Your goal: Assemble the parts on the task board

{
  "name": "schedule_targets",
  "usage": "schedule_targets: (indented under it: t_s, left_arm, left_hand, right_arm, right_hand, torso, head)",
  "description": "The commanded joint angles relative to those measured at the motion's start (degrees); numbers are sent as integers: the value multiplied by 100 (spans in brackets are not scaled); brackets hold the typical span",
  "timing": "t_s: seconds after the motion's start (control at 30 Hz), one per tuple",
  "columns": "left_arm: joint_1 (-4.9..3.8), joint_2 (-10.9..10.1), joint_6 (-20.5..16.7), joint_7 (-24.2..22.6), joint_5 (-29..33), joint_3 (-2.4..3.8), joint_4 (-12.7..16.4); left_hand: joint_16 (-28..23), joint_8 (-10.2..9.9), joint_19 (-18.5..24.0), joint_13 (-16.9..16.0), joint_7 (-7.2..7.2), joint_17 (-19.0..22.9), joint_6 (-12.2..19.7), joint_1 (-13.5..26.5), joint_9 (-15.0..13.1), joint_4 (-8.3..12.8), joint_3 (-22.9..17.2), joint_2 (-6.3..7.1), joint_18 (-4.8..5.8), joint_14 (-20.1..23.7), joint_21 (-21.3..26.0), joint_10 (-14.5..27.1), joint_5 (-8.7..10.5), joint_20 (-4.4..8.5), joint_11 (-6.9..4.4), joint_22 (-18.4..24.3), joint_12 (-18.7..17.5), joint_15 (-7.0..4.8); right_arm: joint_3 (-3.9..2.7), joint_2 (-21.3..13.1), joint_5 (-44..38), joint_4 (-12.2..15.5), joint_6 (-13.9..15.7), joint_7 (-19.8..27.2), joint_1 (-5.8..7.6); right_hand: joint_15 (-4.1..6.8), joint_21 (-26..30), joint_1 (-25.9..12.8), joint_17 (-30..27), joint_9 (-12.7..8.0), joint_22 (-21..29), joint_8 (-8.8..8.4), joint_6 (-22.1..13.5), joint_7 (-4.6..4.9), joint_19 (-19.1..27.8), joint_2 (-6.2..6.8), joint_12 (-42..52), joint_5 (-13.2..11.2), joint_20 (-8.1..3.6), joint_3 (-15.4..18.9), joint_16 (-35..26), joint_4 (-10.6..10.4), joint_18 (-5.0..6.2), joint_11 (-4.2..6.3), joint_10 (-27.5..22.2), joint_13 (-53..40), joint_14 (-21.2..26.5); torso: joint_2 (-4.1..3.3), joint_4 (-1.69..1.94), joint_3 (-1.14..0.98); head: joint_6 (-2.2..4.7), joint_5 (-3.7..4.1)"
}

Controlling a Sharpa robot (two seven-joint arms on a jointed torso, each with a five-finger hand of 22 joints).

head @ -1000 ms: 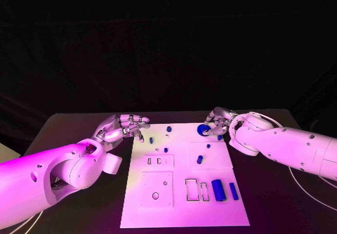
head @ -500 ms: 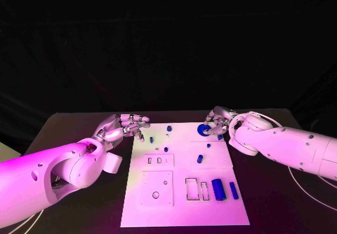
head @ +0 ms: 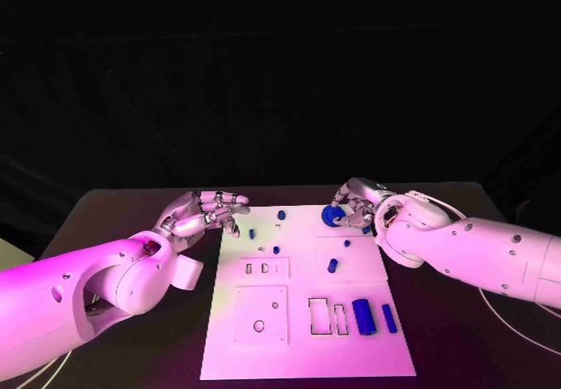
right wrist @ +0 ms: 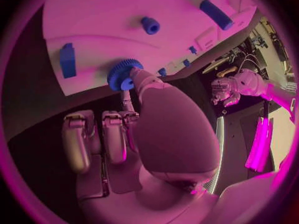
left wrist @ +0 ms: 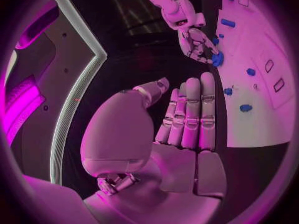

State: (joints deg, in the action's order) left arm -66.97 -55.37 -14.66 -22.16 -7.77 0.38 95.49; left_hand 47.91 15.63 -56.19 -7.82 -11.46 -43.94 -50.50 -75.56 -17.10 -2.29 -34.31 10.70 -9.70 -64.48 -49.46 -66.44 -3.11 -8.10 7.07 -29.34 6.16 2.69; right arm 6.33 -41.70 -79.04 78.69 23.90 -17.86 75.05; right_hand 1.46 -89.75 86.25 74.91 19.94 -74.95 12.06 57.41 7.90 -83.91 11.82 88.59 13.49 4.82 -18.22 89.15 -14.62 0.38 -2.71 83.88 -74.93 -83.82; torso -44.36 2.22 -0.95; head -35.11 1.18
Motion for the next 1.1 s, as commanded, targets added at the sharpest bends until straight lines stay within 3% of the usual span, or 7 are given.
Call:
schedule_targets:
  t_s: [0.03,0.23,0.43,0.73,1.1]
  left_arm:
    - [-11,13,106,-21,-18,4,7]
    - [-11,23,112,-19,-18,4,8]
    - [-11,39,125,-12,-18,4,7]
    - [-11,57,138,-8,-18,4,6]
    - [-12,78,153,0,-22,5,-3]
  left_hand:
    - [18,9,39,-8,10,6,41,-12,-9,18,-23,-27,-76,37,-39,41,-16,-7,6,-8,22,10]
    - [18,9,39,-8,10,6,41,-12,-9,18,-23,-27,-76,37,-39,41,-16,-7,6,-8,22,10]
    - [18,9,39,-8,10,6,41,-12,-9,18,-23,-27,-76,37,-39,41,-16,-7,6,-8,22,10]
    - [18,9,39,-8,10,6,41,-12,-9,18,-23,-27,-76,37,-39,41,-16,-7,6,-8,22,10]
    - [20,10,52,-12,9,11,41,-16,-13,27,-31,-37,-77,39,-56,43,-15,-7,6,-19,26,10]
  right_arm:
    - [-4,-16,-421,291,409,24,5]
    - [-5,118,-694,667,511,-30,13]
    - [1,385,-918,729,519,-117,14]
    - [60,806,-1017,427,494,-231,-34]
    - [80,1172,-1014,23,427,-159,-159]
  right_hand:
    - [29,-25,-112,1365,139,-1505,165,148,-104,-609,15,21,38,-35,-14,35,-28,-38,37,505,-1388,-588]
    - [27,-25,-146,1364,142,-1505,168,146,-105,-609,38,30,48,-33,-15,34,-43,-38,37,514,-1398,-587]
    - [26,-25,-161,1365,142,-1505,165,139,-102,-609,49,23,48,-33,-16,35,-50,-38,35,508,-1391,-588]
    - [26,-25,-165,1354,142,-1505,163,133,-103,-609,53,16,48,-32,-21,31,-50,-38,35,502,-1384,-585]
    - [25,-25,-163,1355,140,-1505,159,125,-101,-609,58,16,49,-32,-26,31,-47,-38,35,502,-1384,-586]
  torso:
    - [3,2,2]
    - [-3,6,1]
    - [-6,16,5]
    - [-18,11,5]
    - [-18,11,3]
  head:
    - [10,3]
    - [29,4]
    - [27,11]
    - [19,-7]
    - [-36,-45]
